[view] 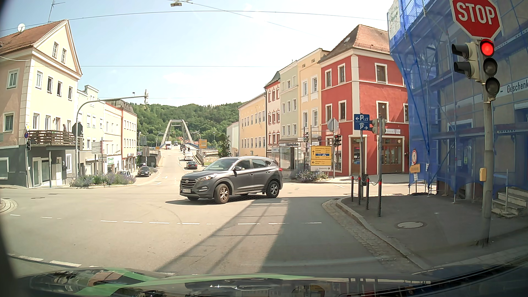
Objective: Follow the waypoints while adhering to traffic rules and regulations
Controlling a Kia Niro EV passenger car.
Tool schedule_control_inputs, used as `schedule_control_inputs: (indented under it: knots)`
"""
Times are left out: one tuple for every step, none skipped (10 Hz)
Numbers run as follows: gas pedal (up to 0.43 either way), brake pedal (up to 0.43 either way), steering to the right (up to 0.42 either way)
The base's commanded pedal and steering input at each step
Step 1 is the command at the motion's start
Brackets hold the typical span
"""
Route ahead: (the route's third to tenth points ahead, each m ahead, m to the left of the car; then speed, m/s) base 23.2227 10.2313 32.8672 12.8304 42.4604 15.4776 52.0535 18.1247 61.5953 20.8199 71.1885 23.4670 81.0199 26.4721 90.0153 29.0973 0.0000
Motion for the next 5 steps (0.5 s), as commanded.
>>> schedule_control_inputs:
  knots:
    - [0.000, 0.329, 0.020]
    - [0.000, 0.329, 0.021]
    - [0.000, 0.329, 0.021]
    - [0.000, 0.329, 0.020]
    - [0.000, 0.329, 0.020]
